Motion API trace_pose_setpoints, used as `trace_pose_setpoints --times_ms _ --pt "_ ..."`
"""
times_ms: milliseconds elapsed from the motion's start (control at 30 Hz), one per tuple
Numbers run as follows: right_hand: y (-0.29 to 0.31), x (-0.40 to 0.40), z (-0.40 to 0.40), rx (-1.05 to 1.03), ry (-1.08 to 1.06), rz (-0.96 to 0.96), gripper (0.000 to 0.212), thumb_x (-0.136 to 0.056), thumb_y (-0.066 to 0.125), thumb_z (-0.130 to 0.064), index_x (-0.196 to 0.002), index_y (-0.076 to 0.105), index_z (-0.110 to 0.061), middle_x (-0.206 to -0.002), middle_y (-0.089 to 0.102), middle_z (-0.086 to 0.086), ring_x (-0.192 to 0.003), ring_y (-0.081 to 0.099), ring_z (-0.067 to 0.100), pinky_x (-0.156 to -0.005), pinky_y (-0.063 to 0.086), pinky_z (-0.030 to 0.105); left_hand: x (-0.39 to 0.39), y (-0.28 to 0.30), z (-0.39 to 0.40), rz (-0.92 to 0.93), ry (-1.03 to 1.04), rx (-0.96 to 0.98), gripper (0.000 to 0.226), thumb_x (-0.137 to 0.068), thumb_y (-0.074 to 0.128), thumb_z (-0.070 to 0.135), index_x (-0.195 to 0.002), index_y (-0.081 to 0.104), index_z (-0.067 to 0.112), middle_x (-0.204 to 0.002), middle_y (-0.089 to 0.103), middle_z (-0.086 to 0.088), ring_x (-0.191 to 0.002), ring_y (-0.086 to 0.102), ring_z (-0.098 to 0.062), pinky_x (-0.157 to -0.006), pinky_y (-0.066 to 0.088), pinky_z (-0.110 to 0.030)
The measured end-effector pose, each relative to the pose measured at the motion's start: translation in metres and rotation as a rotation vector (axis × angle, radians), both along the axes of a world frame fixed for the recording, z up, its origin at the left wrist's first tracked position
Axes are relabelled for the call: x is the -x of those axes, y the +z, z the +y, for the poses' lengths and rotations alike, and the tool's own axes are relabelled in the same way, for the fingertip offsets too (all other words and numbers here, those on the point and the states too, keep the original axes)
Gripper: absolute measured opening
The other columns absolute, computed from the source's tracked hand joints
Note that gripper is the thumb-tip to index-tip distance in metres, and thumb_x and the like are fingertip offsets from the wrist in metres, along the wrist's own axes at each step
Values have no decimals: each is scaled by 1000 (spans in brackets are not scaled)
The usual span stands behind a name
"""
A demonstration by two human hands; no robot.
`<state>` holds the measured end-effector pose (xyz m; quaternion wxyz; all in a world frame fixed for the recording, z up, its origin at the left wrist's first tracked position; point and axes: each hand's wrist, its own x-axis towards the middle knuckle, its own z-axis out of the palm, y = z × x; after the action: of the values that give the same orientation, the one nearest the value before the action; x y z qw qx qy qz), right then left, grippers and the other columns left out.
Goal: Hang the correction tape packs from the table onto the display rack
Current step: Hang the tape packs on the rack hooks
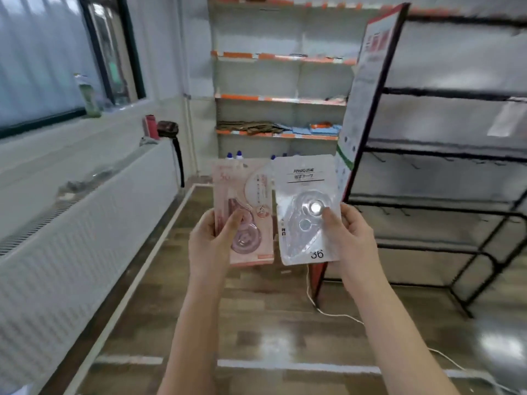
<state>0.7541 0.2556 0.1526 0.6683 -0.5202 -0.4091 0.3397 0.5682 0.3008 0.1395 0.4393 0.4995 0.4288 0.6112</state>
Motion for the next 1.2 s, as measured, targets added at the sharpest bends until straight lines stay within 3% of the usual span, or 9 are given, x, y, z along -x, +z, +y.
trace_pose_setpoints --times_ms 133,267,367,567,667,767,867,1100,1200 --pt "3 -111 -37 -51 -165 -16 10 -92 60 -22 -101 63 -20 -89 71 -3 -76 67 11 -62 53 23 -120 0 -5 9 -146 -15 5 -87 68 27 -87 67 22 -86 74 -1 -85 70 -25 -80 56 -44" --pt "-5 -199 -67 -67 -320 24 11 -92 61 -22 -102 63 -21 -96 71 1 -87 66 18 -78 52 36 -218 -4 -15 -5 -278 2 5 -88 67 26 -85 65 22 -85 72 -3 -81 67 -20 -71 51 -33" --pt "-12 -246 -84 -68 -402 70 16 -91 61 -23 -107 62 -20 -97 71 -1 -90 67 19 -82 53 38 -280 -10 -16 3 -392 4 8 -88 67 27 -86 66 20 -89 71 -12 -79 62 -20 -73 48 -38" --pt "-21 -334 -94 -94 -522 104 30 -79 66 -35 -106 62 -23 -100 72 -3 -88 69 14 -76 57 30 -396 -18 -1 53 -516 -30 32 -87 67 40 -81 59 9 -87 59 -28 -75 51 -22 -70 39 -37" --pt "-27 -389 -84 -108 -579 116 20 -87 63 -27 -106 61 -23 -101 71 -4 -83 69 7 -66 55 22 -454 -20 11 74 -530 -59 43 -80 66 58 -78 57 16 -86 59 -27 -72 56 -29 -66 46 -44" --pt "-29 -447 -60 -111 -627 124 18 -87 64 -27 -105 62 -24 -102 71 -3 -84 69 9 -71 55 28 -512 -19 31 49 -541 -53 44 -75 63 60 -77 57 16 -88 63 -25 -80 62 -43 -75 50 -58" --pt "-21 -507 -27 -126 -624 120 15 -88 64 -25 -103 62 -24 -97 72 -5 -86 69 13 -76 55 36 -571 -11 62 25 -566 -54 52 -72 65 65 -77 57 14 -87 64 -24 -73 61 -38 -70 50 -55" --pt "8 -636 44 -177 -633 100 18 -89 63 -24 -107 61 -24 -102 71 -6 -91 68 10 -72 52 24 -698 14 132 -3 -595 -62 45 -77 64 53 -76 55 9 -85 65 -22 -70 60 -28 -64 46 -42" --pt "10 -682 61 -178 -666 92 13 -90 62 -23 -104 62 -25 -102 70 -4 -90 67 11 -71 51 23 -742 14 152 4 -622 -50 35 -81 65 49 -79 60 14 -86 67 -18 -77 64 -39 -68 51 -51"
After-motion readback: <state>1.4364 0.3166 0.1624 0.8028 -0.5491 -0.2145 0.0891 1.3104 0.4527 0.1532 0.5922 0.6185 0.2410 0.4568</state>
